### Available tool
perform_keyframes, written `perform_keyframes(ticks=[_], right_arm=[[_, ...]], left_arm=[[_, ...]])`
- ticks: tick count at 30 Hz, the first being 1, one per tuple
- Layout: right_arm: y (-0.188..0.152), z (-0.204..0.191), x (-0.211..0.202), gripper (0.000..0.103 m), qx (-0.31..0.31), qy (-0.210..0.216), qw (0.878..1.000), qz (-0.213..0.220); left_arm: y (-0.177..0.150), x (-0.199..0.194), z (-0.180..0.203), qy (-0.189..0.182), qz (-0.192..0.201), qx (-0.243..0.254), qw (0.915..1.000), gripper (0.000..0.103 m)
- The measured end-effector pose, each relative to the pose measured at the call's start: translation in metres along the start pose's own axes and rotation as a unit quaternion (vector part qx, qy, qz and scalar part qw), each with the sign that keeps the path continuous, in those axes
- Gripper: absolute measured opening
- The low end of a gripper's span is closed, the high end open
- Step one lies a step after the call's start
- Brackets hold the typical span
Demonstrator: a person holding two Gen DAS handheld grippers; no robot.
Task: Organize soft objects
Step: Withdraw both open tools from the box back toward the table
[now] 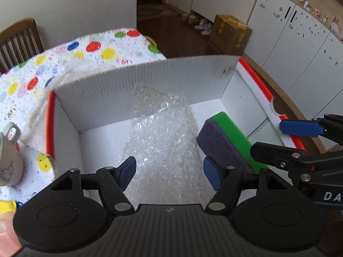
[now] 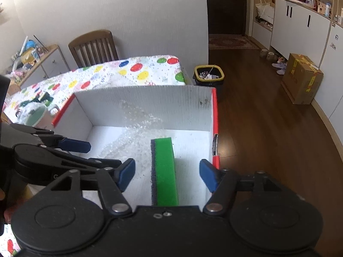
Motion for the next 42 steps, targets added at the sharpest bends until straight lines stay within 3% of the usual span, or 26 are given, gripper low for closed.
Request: perform_keyframes(ticks=[14,21,27,34,42], right_arm=[[0.019,-0.023,-0.046,0.085,-0.002,0.022,0.998,0.050],[0.021,-0.050,-0.064,0.091,-0.010,0.029,0.997,0.073],[0.021,-0.075,-0.078,0.097,-0.009,0.036,0.995,0.090],[0.020,-0.109,-0.090,0.102,0.003,0.044,0.994,0.105],[0.016,-0.160,-0.099,0.103,0.006,0.058,0.992,0.114]], left_arm=[[0.005,-0.066,-0.009,-0.005,0.072,-0.003,0.9974,0.069],[-0.001,-0.102,-0.025,-0.012,0.104,-0.006,0.9945,0.074],[-0.009,-0.132,-0.045,-0.017,0.121,-0.015,0.9923,0.080],[-0.023,-0.165,-0.075,-0.004,0.143,-0.013,0.9896,0.081],[-0.042,-0.198,-0.117,-0.003,0.155,-0.035,0.9872,0.085]])
Point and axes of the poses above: each gripper's, at about its wrist camera, not at the fingertips, and x roughly the way its jaws point, z to its right, y to its top, the point moved 10 cm from there along x, roughly the way its jaws point, and after that the axes turned 11 degrees about z, right-handed, at the moved point
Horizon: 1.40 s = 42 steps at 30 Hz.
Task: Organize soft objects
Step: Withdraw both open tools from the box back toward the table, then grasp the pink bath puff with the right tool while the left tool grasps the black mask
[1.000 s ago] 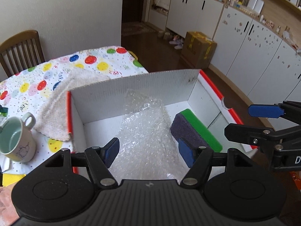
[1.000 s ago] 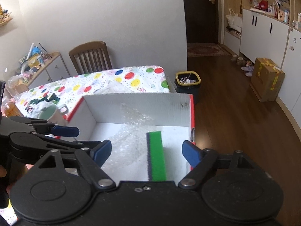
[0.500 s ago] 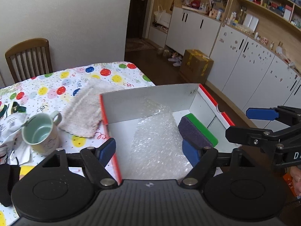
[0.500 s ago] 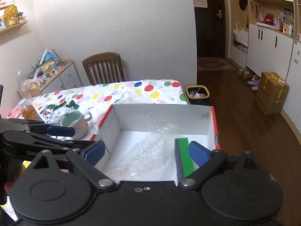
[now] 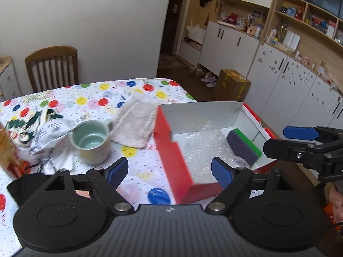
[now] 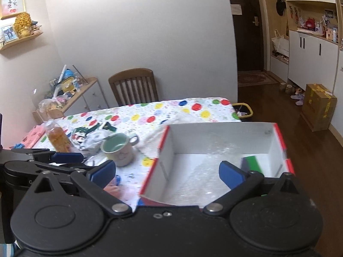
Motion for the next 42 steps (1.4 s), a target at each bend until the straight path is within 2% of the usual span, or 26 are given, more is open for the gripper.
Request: perform_keyframes(ticks=[5,11,17,23,31,34,42], right_arm=[[-0.007,-0.034,0.001,0.103,-0.005,0.013,1.000,-0.002],[-0.018,-0.072,0.004,0.103,-0.010,0.022,1.000,-0.005],[-0.027,-0.100,0.016,0.103,-0.009,0.018,1.000,-0.008],[-0.040,-0.122,0.032,0.103,-0.011,0.022,1.000,-0.014],[-0.062,-0.157,0.062,0.103,-0.029,0.038,0.998,-0.045],[-0.072,-0.165,0.076,0.102,-0.042,0.040,0.996,-0.062],[-0.105,-0.175,0.112,0.102,-0.092,0.039,0.989,-0.107]], left_arm=[[-0.004,-0.023,-0.026,0.004,0.009,0.002,1.0000,0.087],[-0.005,-0.049,-0.056,0.012,0.026,0.011,0.9995,0.100],[-0.007,-0.064,-0.093,0.023,0.044,0.001,0.9988,0.103],[-0.014,-0.070,-0.140,0.060,0.056,0.000,0.9966,0.103],[-0.042,-0.059,-0.197,0.101,0.042,-0.004,0.9940,0.103],[-0.055,-0.048,-0.217,0.123,0.029,-0.002,0.9920,0.103],[-0.084,-0.018,-0.255,0.149,0.001,-0.016,0.9887,0.103]])
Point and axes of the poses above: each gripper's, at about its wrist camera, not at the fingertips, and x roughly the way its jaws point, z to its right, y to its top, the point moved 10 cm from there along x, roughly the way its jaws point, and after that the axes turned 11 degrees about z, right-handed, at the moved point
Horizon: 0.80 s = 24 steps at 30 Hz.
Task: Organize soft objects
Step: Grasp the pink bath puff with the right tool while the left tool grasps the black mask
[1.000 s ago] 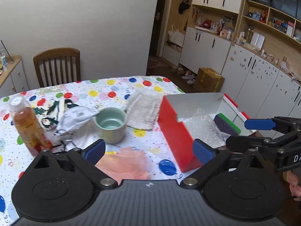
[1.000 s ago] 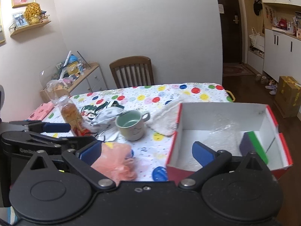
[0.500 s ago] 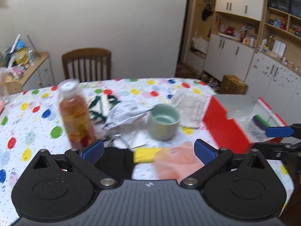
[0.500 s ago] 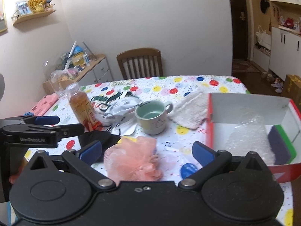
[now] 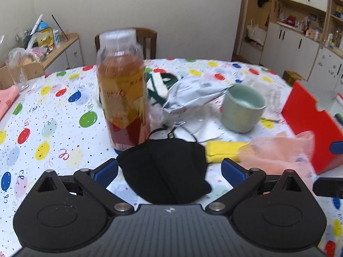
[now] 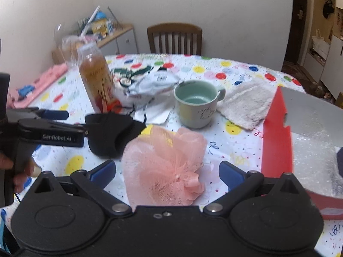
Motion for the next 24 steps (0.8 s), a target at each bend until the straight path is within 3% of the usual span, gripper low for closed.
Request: perform_keyframes(ticks=[9,15,21,24], right_arm=[[-0.016,-0.001,0.039,0.102,0.005,0.002,0.999,-0.036],[-0.028,0.004,0.060,0.101,0.023,-0.008,0.998,-0.062],[-0.039,0.007,0.071,0.092,0.026,-0.016,0.996,-0.082],[-0.042,0.008,0.072,0.089,0.027,-0.016,0.996,-0.087]], left_arm=[[-0.032,0.041,-0.011,0.001,-0.065,-0.023,0.9976,0.103],[-0.037,0.059,-0.011,0.007,-0.084,-0.038,0.9957,0.103],[-0.041,0.070,-0.014,0.014,-0.096,-0.053,0.9939,0.102],[-0.041,0.072,-0.014,0.014,-0.095,-0.049,0.9942,0.096]])
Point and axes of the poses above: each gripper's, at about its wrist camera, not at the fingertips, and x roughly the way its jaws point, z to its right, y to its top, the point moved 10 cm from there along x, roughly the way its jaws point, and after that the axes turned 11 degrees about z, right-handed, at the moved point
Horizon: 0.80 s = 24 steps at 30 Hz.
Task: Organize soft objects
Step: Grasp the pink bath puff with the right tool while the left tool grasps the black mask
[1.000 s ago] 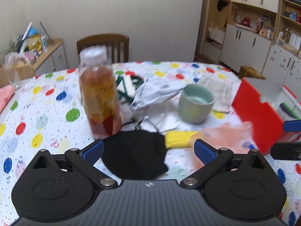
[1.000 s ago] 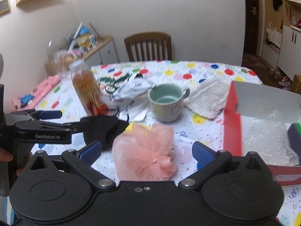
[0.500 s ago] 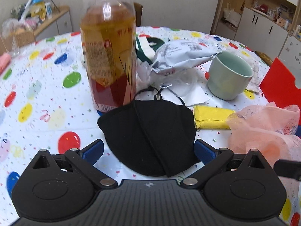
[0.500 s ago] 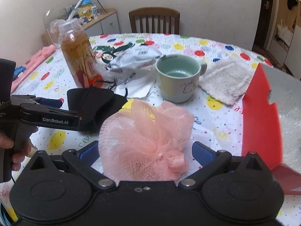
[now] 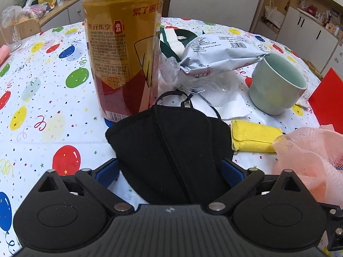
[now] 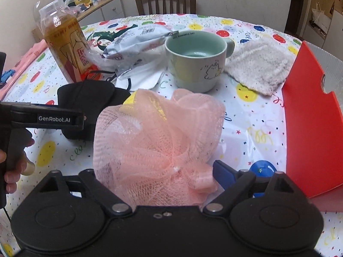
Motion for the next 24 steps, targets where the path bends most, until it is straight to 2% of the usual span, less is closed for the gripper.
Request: perform_keyframes(ticks=[4,6,8,10,15,17,24], right_arm=[[0.000,-0.001,-0.001,0.081,0.001,0.002,1.000,0.000],[0.000,-0.001,-0.002,0.076,-0.001,0.003,1.000,-0.001],[0.000,-0.002,-0.003,0.071,-0.002,0.004,1.000,0.000],[0.000,-0.002,-0.004,0.066,-0.001,0.005,1.000,0.000],[0.001,-0.001,-0.010,0.048,-0.003,0.003,1.000,0.001],[0.001,0.000,-0.013,0.042,-0.003,0.001,1.000,0.003],[0.006,0.009,-0.029,0.035,0.018,-0.001,1.000,0.024]], left_arm=[[0.001,-0.001,0.000,0.006,0.003,0.009,0.9999,0.084],[0.001,-0.002,-0.001,0.012,0.005,0.015,0.9998,0.069],[0.001,-0.003,-0.002,0.021,0.007,0.024,0.9995,0.063],[0.001,-0.005,0.000,0.013,0.008,0.023,0.9996,0.056],[0.001,-0.012,0.007,0.006,0.014,0.034,0.9993,0.031],[0.003,-0.016,0.011,0.000,0.019,0.034,0.9992,0.026],[0.005,-0.031,0.016,-0.016,0.034,0.018,0.9991,0.020]])
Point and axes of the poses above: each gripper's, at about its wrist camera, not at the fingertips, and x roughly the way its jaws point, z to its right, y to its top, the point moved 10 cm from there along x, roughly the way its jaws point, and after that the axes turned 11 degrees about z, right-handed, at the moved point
